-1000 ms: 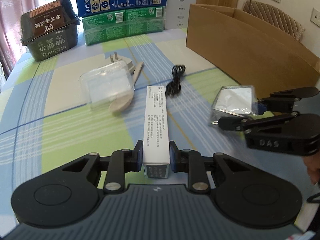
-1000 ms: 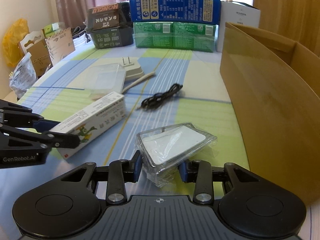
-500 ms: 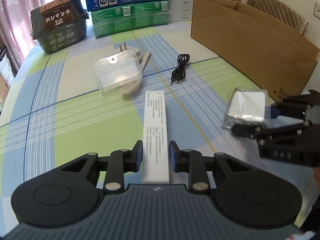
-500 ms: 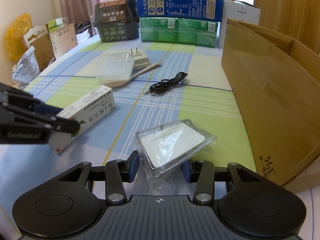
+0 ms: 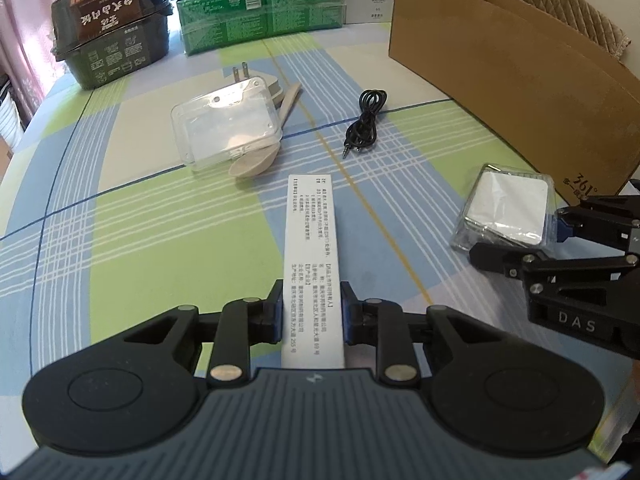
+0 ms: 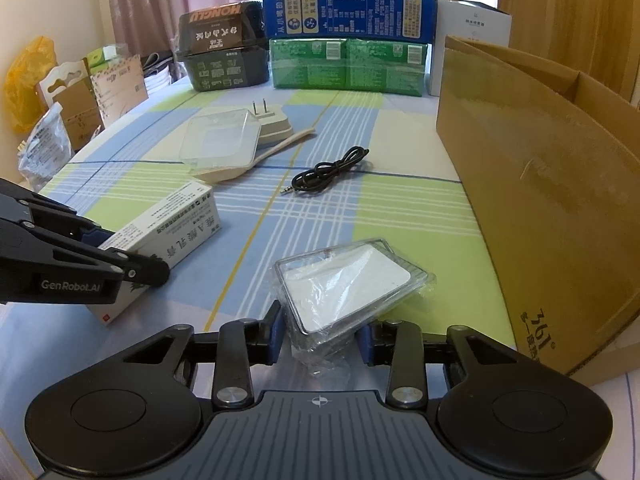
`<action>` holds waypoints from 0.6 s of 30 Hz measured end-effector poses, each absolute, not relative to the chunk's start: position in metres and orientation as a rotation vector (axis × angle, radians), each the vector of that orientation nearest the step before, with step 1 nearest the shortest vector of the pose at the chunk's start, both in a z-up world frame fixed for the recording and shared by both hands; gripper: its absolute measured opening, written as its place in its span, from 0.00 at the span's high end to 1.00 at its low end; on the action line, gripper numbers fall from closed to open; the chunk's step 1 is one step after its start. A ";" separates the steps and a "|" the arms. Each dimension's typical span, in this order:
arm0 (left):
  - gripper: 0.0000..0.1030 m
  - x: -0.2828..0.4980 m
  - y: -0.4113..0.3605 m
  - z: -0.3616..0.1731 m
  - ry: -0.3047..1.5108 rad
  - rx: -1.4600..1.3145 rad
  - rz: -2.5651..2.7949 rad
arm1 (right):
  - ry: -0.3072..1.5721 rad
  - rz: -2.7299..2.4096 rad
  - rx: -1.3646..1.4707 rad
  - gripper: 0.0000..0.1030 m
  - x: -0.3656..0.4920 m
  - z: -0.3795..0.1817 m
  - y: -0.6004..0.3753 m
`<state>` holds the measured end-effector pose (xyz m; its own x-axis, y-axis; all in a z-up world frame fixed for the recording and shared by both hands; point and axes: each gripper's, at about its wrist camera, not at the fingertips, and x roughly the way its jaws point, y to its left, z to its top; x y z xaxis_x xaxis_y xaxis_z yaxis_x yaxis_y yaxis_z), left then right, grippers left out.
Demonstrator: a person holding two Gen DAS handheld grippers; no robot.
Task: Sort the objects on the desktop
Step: 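Carry the white box and clear case into the cardboard box and open both tools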
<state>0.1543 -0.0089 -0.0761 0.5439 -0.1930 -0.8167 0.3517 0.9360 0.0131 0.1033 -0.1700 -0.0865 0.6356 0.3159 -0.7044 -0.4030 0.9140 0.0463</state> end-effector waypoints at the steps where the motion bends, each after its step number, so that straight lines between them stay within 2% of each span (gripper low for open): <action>1: 0.79 0.153 -0.008 -0.075 0.945 0.179 -0.323 | 0.774 0.413 -0.124 0.69 0.102 -0.085 -0.170; 18: 0.79 0.112 0.001 -0.028 0.927 0.138 -0.261 | 0.722 0.459 -0.140 0.69 0.058 -0.041 -0.163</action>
<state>0.1116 0.0015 -0.0282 0.5716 -0.1627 -0.8042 0.2805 0.9599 0.0052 0.0576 -0.1634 -0.0413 0.6566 0.3563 -0.6647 -0.4511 0.8919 0.0324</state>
